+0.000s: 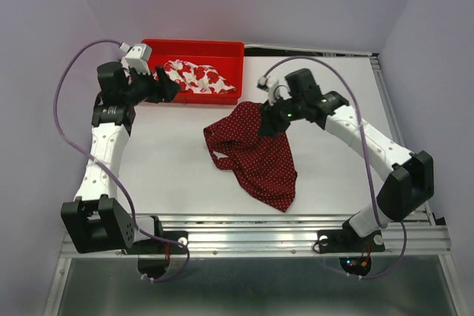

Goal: Fold and stack the skirts
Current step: Flatten the skirt out

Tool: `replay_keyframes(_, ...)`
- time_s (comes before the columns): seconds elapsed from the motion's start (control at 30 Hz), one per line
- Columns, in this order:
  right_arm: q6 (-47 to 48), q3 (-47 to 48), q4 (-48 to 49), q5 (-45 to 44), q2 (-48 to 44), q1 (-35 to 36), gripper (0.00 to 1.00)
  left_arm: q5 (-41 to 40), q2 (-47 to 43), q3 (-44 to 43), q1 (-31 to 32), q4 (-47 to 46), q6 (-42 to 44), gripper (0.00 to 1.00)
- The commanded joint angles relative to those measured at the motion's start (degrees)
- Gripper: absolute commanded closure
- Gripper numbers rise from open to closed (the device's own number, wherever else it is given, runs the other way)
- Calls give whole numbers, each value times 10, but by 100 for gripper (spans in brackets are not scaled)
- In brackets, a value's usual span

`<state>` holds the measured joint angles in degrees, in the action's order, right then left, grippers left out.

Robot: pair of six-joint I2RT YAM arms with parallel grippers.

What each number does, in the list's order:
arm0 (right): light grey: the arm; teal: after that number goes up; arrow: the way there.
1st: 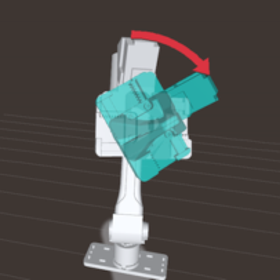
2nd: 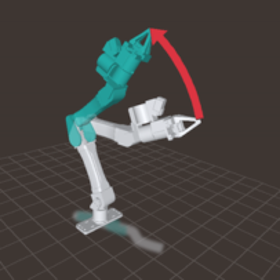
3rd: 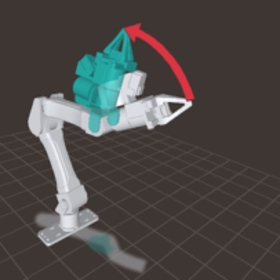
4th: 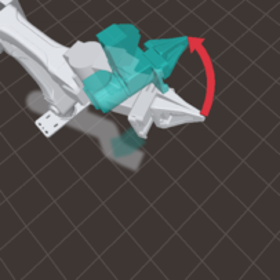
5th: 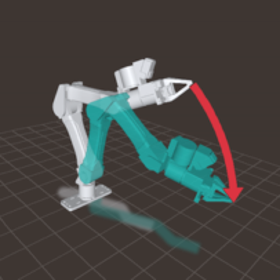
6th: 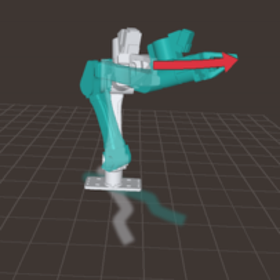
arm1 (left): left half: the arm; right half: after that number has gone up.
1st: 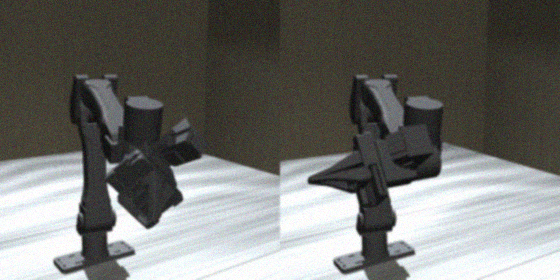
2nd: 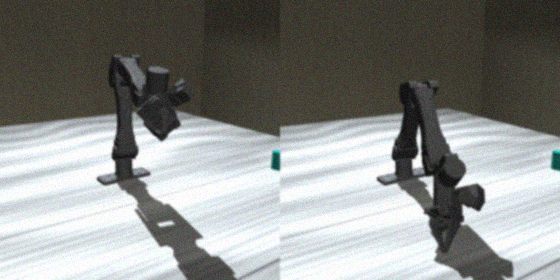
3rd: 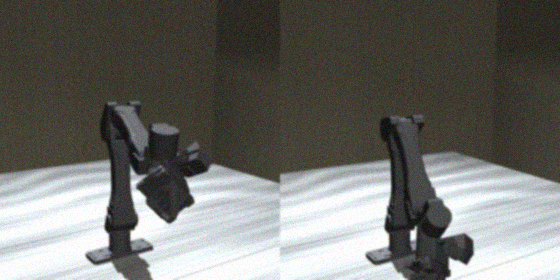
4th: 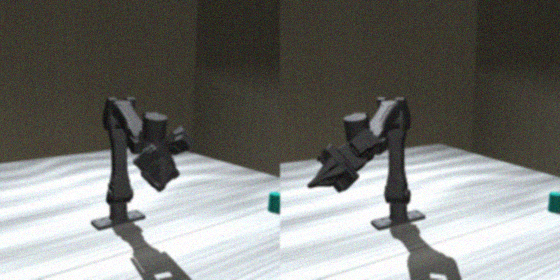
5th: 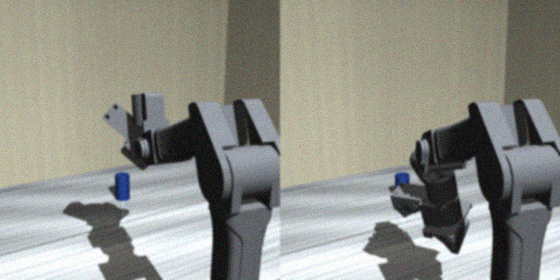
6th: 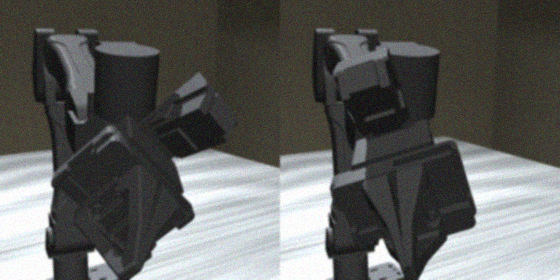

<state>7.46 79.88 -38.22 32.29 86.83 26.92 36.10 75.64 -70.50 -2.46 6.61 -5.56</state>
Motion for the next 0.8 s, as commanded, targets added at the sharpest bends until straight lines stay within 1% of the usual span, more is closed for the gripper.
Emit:
replay_keyframes(0.0,-3,14,31,-68,33,133,55,38,14,95,-21,56,93,29)
replay_keyframes(0.03,-3,11,36,-84,42,155,58,43,14,108,-27,55,90,30)
replay_keyframes(0.07,-1,9,45,-120,62,175,61,58,19,118,-34,52,87,31)
replay_keyframes(0.1,2,10,46,-136,73,209,64,65,21,135,-40,46,82,33)
replay_keyframes(0.13,4,12,48,-151,82,225,68,69,25,143,-41,41,79,34)
replay_keyframes(0.17,4,12,53,-178,91,238,70,75,25,152,-41,33,73,34)
replay_keyframes(0.23,-1,26,63,-193,119,263,73,74,28,174,-41,9,60,34)
replay_keyframes(0.27,-3,33,64,-205,131,263,75,69,35,178,-41,3,59,34)
replay_keyframes(0.3,-3,41,64,-212,156,270,75,69,41,183,-41,-5,59,34)
replay_keyframes(0.37,-1,54,76,-247,178,270,76,65,63,184,-41,-10,59,34)
replay_keyframes(0.5,4,74,87,-287,231,270,76,56,100,176,-41,-12,59,34)
replay_keyframes(0.63,4,87,98,-332,256,276,76,61,122,179,-41,-19,40,33)
replay_keyframes(0.67,3,92,101,-358,267,276,75,64,124,181,-41,-27,36,33)
replay_keyframes(0.77,7,105,105,-391,282,276,73,69,124,192,-41,-41,31,33)
